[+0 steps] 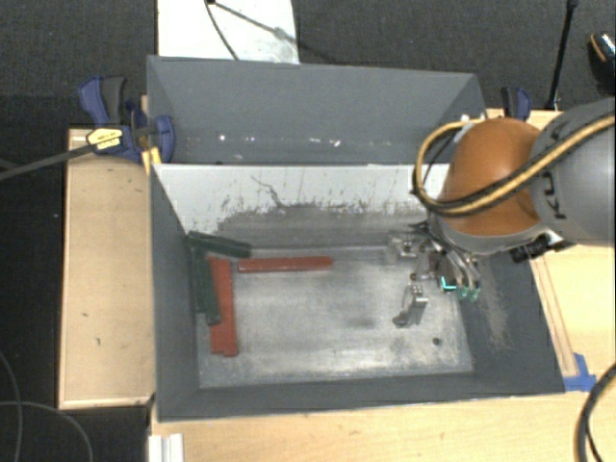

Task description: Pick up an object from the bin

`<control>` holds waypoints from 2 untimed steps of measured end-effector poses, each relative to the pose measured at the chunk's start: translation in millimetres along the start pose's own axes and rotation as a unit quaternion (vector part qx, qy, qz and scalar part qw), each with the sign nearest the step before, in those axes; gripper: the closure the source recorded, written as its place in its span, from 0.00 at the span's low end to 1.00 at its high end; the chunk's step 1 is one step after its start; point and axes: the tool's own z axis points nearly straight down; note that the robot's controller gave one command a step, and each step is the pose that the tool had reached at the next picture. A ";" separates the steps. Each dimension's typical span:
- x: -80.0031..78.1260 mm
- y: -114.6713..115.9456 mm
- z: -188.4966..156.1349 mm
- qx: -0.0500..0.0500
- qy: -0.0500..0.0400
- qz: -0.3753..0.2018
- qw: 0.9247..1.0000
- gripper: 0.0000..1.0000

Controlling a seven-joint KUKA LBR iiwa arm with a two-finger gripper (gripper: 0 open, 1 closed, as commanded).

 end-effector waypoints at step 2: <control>-38.2 82.0 59.4 -0.002 -0.005 0.055 0.998 0.00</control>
Offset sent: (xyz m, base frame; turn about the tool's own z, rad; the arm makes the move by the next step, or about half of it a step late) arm 0.0058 0.0326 -0.0324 0.0817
